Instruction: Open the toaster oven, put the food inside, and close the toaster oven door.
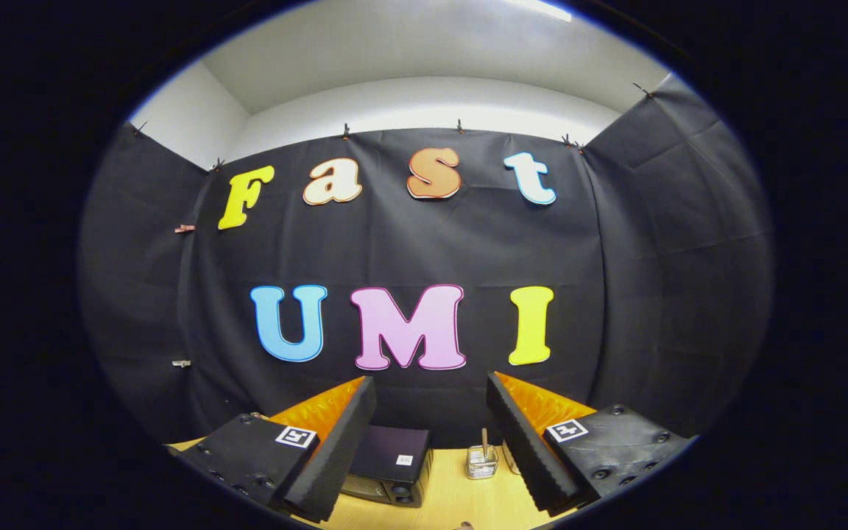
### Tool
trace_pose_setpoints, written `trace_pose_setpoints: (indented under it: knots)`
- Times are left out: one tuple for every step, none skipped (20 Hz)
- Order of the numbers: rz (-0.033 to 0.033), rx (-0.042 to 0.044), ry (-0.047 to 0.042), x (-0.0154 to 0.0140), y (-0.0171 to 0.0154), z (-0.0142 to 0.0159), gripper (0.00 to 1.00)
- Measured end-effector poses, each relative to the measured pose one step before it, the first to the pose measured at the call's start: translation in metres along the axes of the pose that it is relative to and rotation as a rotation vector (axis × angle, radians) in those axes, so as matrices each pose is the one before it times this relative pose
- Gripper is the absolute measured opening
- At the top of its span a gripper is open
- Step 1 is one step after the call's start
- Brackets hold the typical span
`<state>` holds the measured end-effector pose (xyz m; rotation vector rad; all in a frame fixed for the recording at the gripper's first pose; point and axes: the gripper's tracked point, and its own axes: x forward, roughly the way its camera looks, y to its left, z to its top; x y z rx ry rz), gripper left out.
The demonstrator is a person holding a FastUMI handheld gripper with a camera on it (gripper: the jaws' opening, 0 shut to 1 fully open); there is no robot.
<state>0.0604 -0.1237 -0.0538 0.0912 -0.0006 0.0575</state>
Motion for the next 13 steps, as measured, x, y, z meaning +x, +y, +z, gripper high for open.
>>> trace_pose_setpoints:
  knots:
    - [-0.00481,-0.00532,0.01011,0.00171,-0.00284,-0.00177,0.97]
    - [-0.00358,-0.00456,0.01089,0.00077,-0.00092,-0.00245,0.97]
    - [0.00050,-0.00427,0.00690,0.00183,0.00067,-0.00078,0.97]
    - [0.00079,-0.00324,0.00717,0.00109,-0.00024,-0.00228,0.97]
    - [0.00229,-0.00229,0.00784,0.00036,0.00184,-0.00165,0.97]
    - [0.00406,-0.00166,0.00525,0.00054,0.00129,-0.00192,0.97]
    - [0.00485,-0.00137,0.00643,0.00093,0.00194,-0.00037,0.97]
    - [0.00731,-0.00387,-0.00076,0.00180,0.00184,-0.00007,0.97]
    - [0.00631,-0.00499,0.00163,0.00166,0.00172,-0.00045,0.97]
    - [0.00840,-0.00753,-0.00117,0.00117,0.00192,-0.00134,0.97]
    - [0.00450,-0.00690,0.00284,0.00028,0.00115,-0.00084,0.97]
    - [0.00493,-0.00482,0.00106,0.00163,0.00115,-0.00043,0.97]
    - [0.00480,-0.00265,0.00239,0.00019,0.00167,-0.00072,0.97]
